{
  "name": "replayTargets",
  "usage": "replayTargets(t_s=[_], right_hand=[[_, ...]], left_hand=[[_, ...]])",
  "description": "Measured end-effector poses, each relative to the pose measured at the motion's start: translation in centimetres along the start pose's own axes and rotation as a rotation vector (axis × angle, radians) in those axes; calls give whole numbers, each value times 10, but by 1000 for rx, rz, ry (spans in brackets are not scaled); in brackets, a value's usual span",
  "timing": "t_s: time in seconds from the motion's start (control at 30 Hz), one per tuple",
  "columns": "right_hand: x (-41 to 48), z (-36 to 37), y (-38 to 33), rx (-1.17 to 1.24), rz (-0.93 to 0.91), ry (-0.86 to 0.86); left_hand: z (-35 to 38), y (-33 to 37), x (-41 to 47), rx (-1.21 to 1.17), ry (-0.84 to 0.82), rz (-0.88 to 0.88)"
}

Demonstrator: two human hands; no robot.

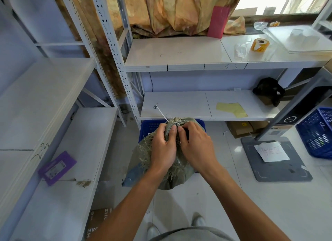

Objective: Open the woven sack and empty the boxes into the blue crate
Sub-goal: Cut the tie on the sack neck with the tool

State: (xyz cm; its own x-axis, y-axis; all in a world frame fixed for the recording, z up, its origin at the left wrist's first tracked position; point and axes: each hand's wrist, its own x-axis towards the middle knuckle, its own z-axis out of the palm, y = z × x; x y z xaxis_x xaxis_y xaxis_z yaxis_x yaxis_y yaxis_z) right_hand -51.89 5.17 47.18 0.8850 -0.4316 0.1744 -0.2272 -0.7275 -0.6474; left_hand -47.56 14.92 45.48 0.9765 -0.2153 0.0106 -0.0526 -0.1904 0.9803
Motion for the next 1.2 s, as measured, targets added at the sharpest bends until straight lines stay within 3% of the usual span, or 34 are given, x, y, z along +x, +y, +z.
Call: replayTargets(t_s=[0.8, 1.03, 1.2], right_hand=[[4, 7, -4, -31, 86, 1], [10, -1, -10, -303, 23, -9], [18, -3, -13, -353, -32, -25]], left_hand=[[3, -8, 0, 81, 30, 45], [-2, -7, 5, 218, 35, 168], [-10, -9, 12, 274, 39, 165]])
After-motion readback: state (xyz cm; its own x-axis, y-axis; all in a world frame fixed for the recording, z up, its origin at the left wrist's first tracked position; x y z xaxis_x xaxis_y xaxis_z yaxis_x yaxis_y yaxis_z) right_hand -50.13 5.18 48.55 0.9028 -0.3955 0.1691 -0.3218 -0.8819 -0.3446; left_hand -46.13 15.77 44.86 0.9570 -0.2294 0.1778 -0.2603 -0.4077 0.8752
